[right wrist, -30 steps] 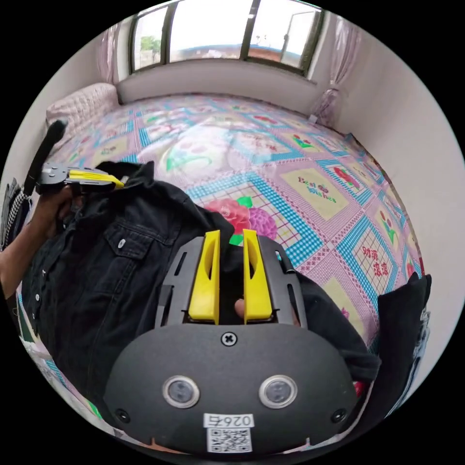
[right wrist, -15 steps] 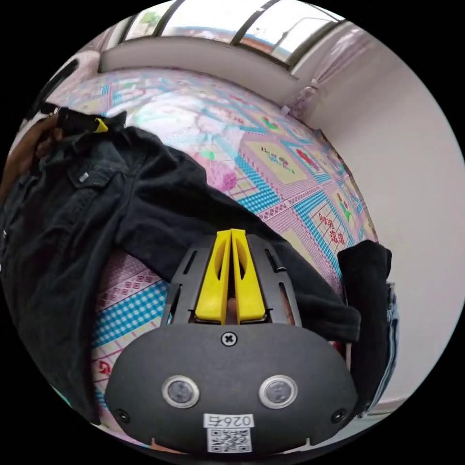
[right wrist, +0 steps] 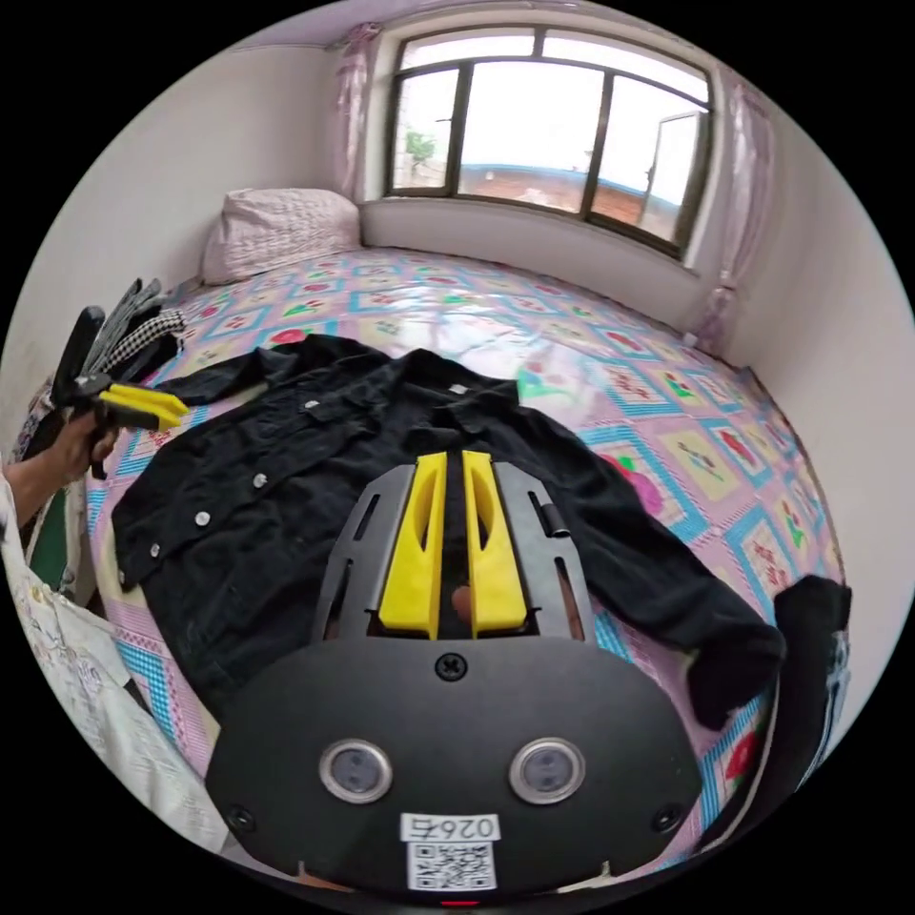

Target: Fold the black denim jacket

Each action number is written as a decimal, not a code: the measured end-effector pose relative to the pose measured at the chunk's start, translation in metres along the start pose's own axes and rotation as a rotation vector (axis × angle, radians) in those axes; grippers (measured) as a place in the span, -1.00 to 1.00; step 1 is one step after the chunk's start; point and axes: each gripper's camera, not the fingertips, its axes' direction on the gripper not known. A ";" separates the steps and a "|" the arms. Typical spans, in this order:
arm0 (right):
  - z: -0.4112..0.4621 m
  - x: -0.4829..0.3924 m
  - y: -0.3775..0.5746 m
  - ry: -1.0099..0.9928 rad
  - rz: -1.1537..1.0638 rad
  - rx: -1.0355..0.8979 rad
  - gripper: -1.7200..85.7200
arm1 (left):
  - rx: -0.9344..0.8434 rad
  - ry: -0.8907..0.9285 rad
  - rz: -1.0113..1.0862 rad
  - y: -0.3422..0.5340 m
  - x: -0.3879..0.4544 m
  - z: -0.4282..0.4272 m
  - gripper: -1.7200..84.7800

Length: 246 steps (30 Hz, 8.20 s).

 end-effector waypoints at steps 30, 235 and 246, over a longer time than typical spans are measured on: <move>0.156 0.050 -0.183 -0.258 -0.132 -0.320 -1.00 | 0.037 0.679 -0.120 0.037 -0.067 -0.124 -0.86; -0.228 0.290 0.202 -0.266 1.263 0.371 -0.68 | -0.476 0.417 1.273 -0.308 0.304 0.633 -0.84; -0.230 0.243 0.217 -0.209 1.351 0.331 -0.60 | -0.367 0.553 1.230 -0.422 0.337 0.683 -0.65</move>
